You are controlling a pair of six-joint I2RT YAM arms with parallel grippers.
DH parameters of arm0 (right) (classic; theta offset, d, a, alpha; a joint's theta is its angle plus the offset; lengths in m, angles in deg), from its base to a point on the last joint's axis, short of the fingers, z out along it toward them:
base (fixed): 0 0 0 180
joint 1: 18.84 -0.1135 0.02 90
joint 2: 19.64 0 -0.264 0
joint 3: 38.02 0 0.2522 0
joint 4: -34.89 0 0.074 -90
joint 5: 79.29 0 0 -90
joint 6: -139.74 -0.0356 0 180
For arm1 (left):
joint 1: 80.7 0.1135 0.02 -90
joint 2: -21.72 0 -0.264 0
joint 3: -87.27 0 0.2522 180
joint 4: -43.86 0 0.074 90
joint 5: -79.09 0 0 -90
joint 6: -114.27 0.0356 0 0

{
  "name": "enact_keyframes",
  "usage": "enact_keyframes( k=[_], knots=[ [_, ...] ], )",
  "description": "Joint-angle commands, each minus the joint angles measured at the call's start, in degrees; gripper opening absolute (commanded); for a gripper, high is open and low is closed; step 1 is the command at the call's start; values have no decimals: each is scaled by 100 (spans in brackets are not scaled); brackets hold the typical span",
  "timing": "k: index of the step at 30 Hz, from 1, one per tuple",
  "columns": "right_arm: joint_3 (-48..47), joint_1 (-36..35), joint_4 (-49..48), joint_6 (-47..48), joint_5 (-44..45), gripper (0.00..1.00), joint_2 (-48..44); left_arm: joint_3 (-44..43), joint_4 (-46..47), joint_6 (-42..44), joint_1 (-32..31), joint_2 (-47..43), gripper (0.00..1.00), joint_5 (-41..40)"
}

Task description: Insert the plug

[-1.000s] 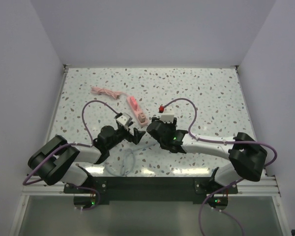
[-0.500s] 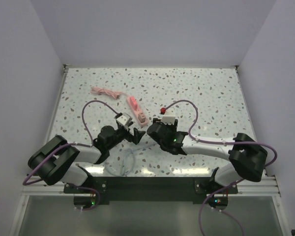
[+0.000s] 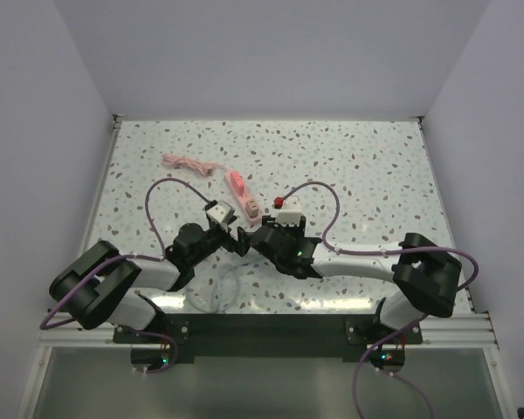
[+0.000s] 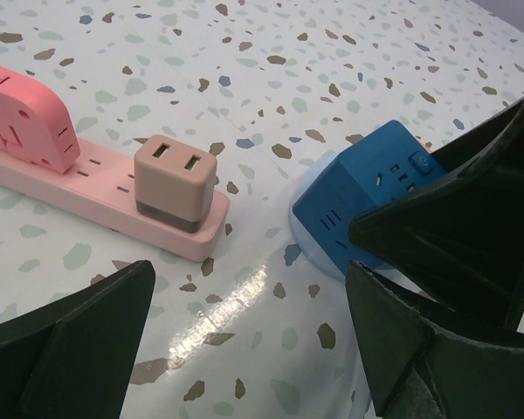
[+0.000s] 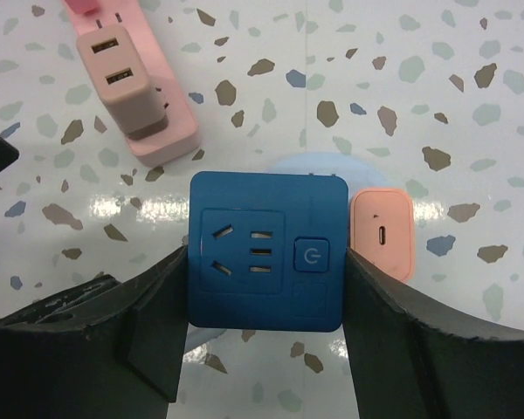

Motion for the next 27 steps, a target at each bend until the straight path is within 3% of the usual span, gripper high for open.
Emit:
enact_keyframes(
  k=[1,17,27],
  knots=[
    [528,-123,1216,-385,-1514,0,715,23,232,15,-25,-136,96,-28],
    [317,70,944,-7,-1812,0,1391,40,101,41,-25,-224,96,-107],
    [388,185,987,151,-1848,0,1049,-30,-93,-11,-34,-312,97,-204]
  ],
)
